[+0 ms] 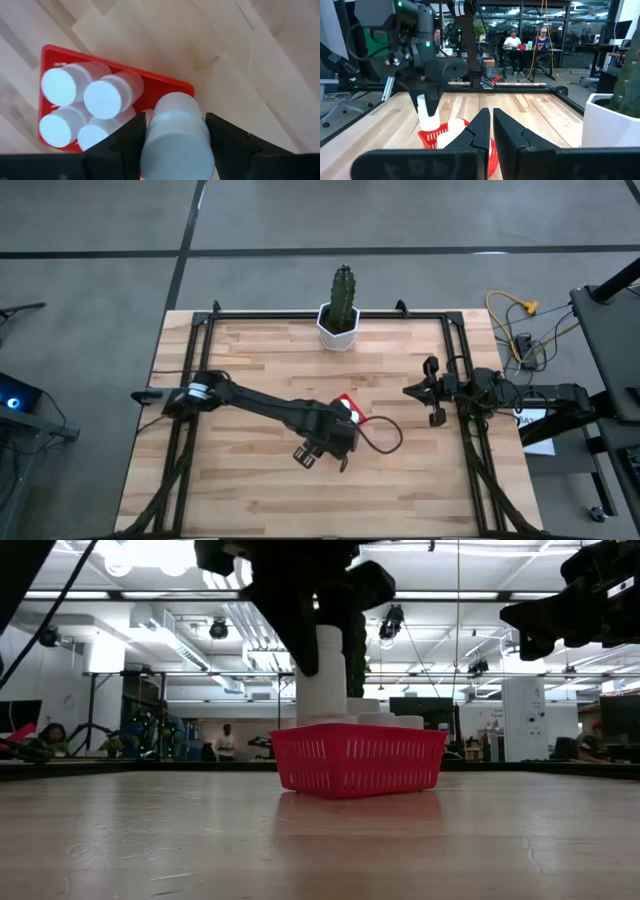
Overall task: Pick and place pill bottles into a basket
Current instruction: Put the white pill bottle into the red bin
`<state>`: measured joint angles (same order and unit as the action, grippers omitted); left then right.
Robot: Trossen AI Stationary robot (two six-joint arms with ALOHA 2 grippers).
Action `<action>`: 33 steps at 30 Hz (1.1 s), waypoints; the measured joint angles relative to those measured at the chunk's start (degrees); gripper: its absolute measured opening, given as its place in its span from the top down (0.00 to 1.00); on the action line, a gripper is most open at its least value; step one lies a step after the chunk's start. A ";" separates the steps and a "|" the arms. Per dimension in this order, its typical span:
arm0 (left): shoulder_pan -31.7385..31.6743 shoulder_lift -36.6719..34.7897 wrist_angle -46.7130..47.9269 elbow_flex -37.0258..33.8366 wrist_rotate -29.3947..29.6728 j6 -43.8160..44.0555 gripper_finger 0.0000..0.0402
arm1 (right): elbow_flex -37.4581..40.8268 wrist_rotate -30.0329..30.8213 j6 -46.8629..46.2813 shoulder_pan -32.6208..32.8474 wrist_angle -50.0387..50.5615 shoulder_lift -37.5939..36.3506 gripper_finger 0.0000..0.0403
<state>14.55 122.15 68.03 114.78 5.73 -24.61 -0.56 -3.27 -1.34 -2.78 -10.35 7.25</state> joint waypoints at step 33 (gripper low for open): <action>-2.56 4.30 0.99 3.81 -1.07 -1.35 0.57 | 0.00 -0.02 -0.08 0.02 0.07 0.02 0.97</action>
<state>11.99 126.45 69.02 118.58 4.65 -25.96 -0.56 -3.29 -1.43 -2.76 -10.28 7.27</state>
